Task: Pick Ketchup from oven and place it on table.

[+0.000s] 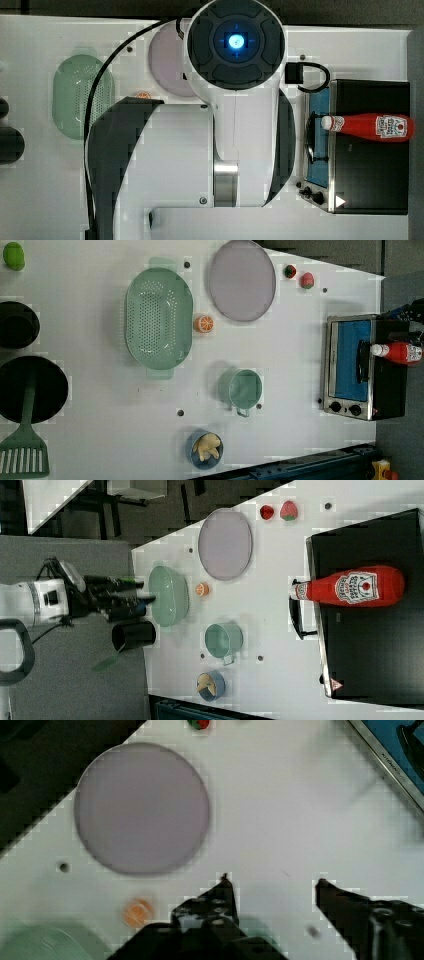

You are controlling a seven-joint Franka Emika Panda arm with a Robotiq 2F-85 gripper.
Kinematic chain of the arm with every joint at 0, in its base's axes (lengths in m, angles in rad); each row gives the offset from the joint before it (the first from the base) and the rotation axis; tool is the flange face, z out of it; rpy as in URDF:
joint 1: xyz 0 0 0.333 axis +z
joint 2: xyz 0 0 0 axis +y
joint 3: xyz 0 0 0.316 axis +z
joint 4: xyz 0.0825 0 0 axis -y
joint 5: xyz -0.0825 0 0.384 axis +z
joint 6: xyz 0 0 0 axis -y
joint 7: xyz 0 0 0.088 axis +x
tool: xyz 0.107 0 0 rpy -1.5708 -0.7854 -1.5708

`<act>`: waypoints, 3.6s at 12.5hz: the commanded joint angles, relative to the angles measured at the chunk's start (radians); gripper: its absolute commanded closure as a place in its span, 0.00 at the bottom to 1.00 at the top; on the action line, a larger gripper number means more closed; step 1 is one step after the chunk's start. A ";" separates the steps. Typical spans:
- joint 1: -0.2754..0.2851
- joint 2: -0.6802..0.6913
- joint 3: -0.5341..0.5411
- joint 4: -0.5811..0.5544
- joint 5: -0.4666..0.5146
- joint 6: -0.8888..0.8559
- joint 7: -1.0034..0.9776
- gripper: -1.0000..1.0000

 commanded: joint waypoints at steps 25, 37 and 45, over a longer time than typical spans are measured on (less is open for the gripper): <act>-0.077 0.274 -0.635 -0.018 0.128 0.368 0.039 0.00; -0.122 0.470 -0.639 -0.019 0.297 0.497 0.039 0.28; -0.105 0.407 -0.637 0.129 0.281 0.280 0.024 0.37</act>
